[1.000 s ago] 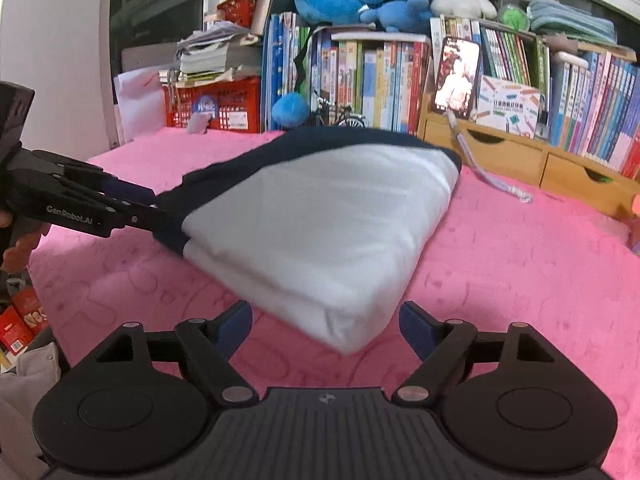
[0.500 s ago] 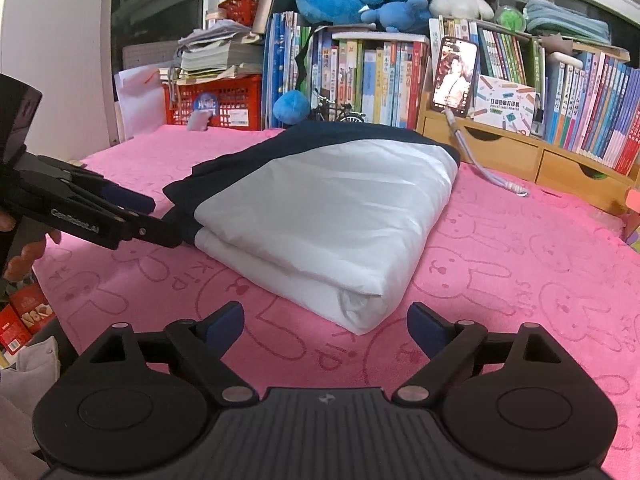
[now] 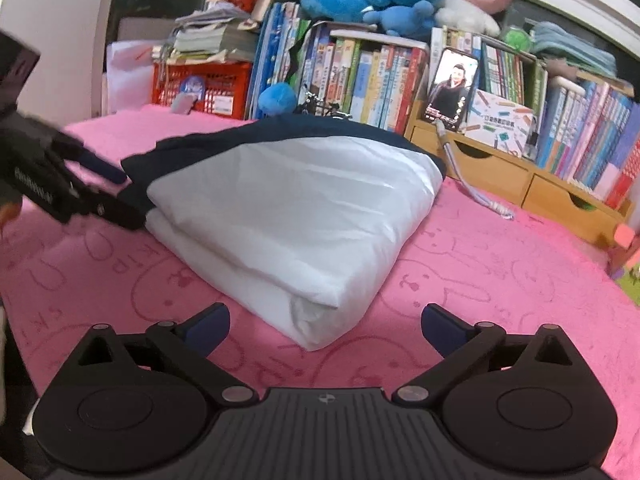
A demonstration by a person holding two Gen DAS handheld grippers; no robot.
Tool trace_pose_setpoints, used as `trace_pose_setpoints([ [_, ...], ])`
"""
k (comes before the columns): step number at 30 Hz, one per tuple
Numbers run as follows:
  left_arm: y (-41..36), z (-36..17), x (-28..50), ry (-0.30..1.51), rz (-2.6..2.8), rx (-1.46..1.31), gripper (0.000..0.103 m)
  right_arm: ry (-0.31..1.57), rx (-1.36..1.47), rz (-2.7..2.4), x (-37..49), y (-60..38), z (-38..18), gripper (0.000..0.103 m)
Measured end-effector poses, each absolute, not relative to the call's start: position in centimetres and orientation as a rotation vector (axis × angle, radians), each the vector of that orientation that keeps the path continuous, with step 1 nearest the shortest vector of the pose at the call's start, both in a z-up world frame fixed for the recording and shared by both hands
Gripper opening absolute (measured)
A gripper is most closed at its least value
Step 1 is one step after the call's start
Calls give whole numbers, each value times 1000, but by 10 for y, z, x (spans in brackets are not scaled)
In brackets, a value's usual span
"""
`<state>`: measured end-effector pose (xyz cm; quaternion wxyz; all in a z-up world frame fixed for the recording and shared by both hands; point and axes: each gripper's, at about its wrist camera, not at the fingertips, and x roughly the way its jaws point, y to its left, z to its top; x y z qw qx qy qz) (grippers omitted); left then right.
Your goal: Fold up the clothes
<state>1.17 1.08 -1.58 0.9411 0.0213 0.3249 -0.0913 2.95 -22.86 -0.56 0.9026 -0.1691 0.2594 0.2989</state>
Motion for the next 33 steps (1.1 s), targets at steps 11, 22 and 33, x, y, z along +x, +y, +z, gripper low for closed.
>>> trace_pose_setpoints([
  [11,17,-37,23,695,-222,57,102,586,-333,683,49,-228,-16,103],
  [22,24,-36,27,655,-258,14,103,634,-290,705,57,-232,-18,103],
  [33,19,-38,30,666,-244,59,103,668,-238,698,62,-236,-20,103],
])
